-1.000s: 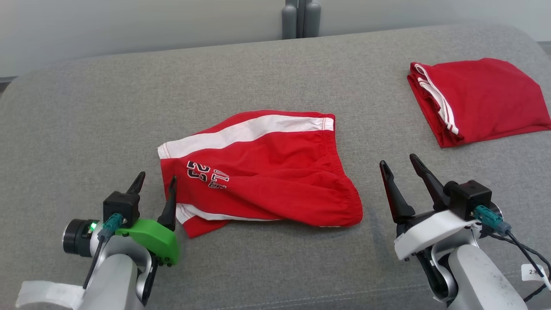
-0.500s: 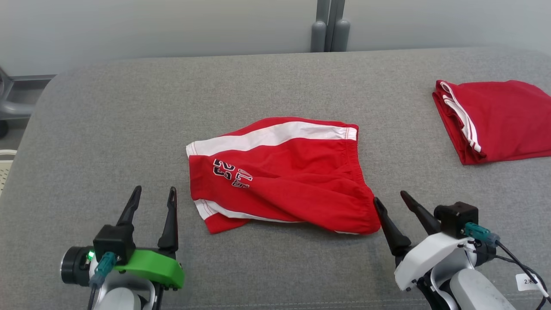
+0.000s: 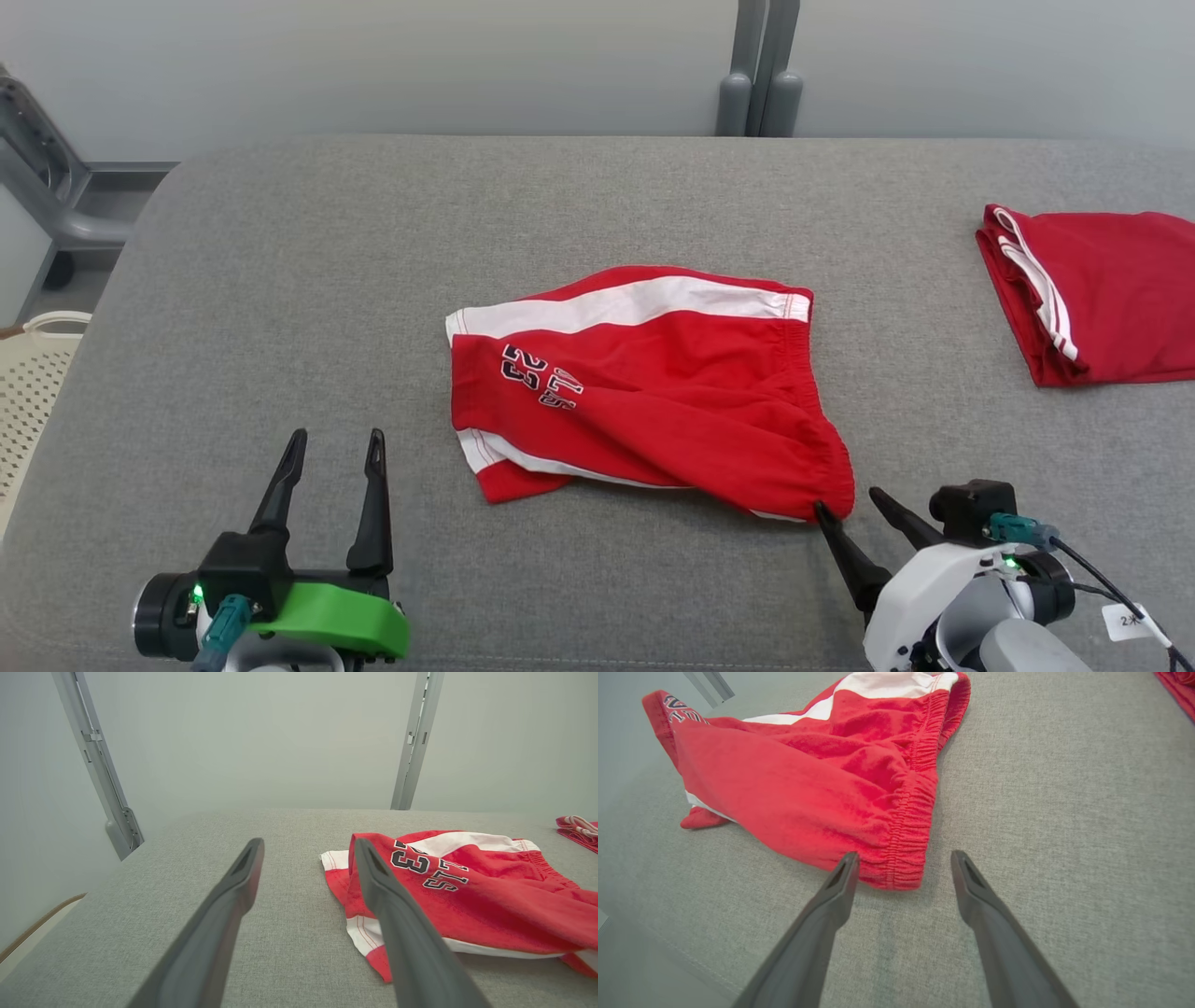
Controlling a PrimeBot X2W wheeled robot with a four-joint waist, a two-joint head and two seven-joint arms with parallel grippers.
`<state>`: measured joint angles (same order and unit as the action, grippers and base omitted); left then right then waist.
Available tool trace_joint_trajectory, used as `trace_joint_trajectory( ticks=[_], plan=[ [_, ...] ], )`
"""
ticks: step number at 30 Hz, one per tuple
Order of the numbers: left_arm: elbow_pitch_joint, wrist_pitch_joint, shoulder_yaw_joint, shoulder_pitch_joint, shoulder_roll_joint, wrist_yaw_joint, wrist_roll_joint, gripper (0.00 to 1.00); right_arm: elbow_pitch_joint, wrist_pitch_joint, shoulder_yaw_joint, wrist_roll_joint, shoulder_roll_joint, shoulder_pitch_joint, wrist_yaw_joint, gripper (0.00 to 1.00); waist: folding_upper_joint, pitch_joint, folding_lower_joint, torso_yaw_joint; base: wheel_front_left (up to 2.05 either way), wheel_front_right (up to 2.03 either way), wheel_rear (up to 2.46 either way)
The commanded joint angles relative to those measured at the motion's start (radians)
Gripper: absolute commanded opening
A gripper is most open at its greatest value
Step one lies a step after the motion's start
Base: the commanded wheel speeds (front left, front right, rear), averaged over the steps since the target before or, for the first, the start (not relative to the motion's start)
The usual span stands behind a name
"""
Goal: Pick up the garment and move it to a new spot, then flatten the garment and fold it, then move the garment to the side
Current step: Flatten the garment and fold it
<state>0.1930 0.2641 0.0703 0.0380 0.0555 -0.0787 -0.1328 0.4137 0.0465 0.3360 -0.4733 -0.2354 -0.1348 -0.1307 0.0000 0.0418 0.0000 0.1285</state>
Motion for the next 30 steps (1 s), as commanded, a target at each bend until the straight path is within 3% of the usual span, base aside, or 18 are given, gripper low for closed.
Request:
trace_joint_trajectory(
  ticks=[1, 5, 6, 8, 9, 15, 21, 30],
  plan=[
    [-0.009, -0.001, -0.002, -0.014, 0.000, 0.003, -0.002, 1.00, 0.013, 0.007, 0.008, -0.002, 0.000, -0.020, 0.000, 1.00, 0.0000, 0.000, 0.0000, 0.006, 0.00, 0.00, 0.00],
    [-0.015, -0.001, -0.005, -0.021, -0.002, 0.005, -0.003, 1.00, 0.061, 0.023, 0.026, 0.004, 0.009, -0.054, 0.000, 1.00, 0.0000, 0.007, 0.0000, 0.014, 0.00, 0.00, 0.00],
    [-0.014, -0.001, -0.005, -0.021, -0.002, 0.005, -0.003, 1.00, 0.073, 0.028, 0.032, 0.005, 0.011, -0.062, 0.000, 0.85, 0.0000, 0.008, 0.0000, 0.016, 0.00, 0.00, 0.00],
    [-0.013, -0.001, -0.004, -0.021, -0.003, 0.005, -0.004, 1.00, 0.098, 0.040, 0.041, 0.007, 0.012, -0.080, 0.000, 0.05, 0.0000, 0.010, 0.0000, 0.020, 0.00, 0.00, 0.00],
    [-0.013, -0.001, -0.004, -0.022, -0.003, 0.006, -0.004, 1.00, 0.107, 0.049, 0.045, 0.008, 0.013, -0.089, 0.000, 0.00, 0.0000, 0.012, 0.0000, 0.022, 0.00, 0.00, 0.00],
    [-0.012, -0.001, 0.002, -0.017, -0.004, 0.011, -0.011, 1.00, 0.114, 0.116, 0.060, -0.026, 0.006, -0.156, 0.000, 0.00, 0.0000, 0.023, 0.0000, 0.027, 0.00, 0.00, 0.00],
    [-0.007, -0.001, 0.012, -0.001, -0.004, 0.015, -0.022, 1.00, 0.136, 0.106, 0.067, -0.040, -0.006, -0.254, 0.000, 0.00, 0.0000, 0.035, 0.0000, 0.031, 0.00, 0.00, 0.00],
    [0.006, -0.001, 0.050, 0.027, -0.004, 0.020, -0.034, 1.00, 0.337, 0.077, 0.072, -0.069, 0.017, -0.447, 0.000, 0.00, 0.0000, 0.062, 0.0000, 0.064, 0.00, 0.00, 0.00]
  ],
)
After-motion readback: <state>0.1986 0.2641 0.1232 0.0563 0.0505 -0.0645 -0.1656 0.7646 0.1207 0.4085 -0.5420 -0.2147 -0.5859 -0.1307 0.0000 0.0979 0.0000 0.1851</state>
